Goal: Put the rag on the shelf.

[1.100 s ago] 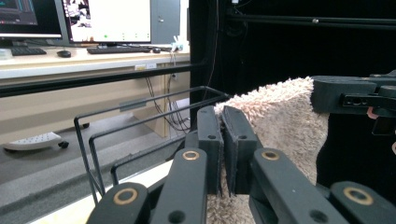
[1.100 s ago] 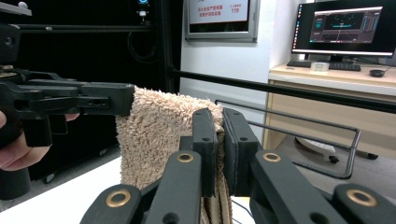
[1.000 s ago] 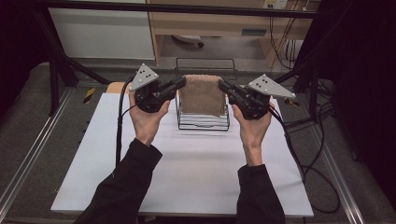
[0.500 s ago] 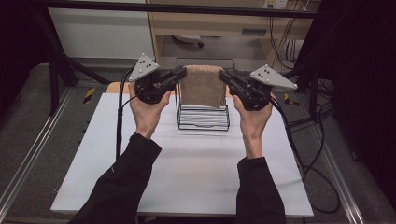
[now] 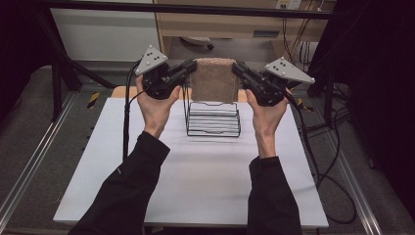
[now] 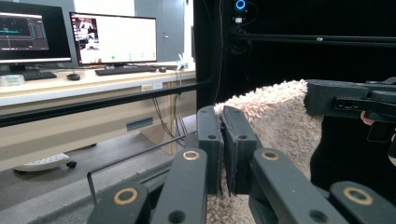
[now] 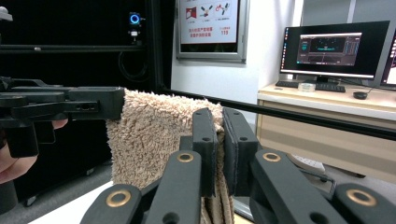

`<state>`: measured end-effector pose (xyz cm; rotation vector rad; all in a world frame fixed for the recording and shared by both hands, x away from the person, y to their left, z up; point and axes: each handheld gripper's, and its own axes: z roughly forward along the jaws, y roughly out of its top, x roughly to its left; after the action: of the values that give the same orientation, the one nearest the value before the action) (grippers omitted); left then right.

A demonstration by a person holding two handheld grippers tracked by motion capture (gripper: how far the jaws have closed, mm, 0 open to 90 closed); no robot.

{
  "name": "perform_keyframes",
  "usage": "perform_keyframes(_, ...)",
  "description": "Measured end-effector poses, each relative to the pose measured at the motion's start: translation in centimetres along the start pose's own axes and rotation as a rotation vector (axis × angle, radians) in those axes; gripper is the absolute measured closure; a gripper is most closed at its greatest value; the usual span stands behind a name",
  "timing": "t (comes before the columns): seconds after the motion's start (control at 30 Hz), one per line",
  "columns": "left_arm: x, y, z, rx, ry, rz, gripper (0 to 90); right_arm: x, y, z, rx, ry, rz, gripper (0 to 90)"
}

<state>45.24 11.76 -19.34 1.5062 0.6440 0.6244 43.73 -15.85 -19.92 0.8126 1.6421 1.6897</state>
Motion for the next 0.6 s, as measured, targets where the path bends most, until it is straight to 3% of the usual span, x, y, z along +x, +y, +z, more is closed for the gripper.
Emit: perform_keyframes(0.6,1.0,1.8,1.3,-0.025,0.016,-0.001,86.2,-1.0,2.1,1.5,-0.021,-0.008,-0.011,84.7)
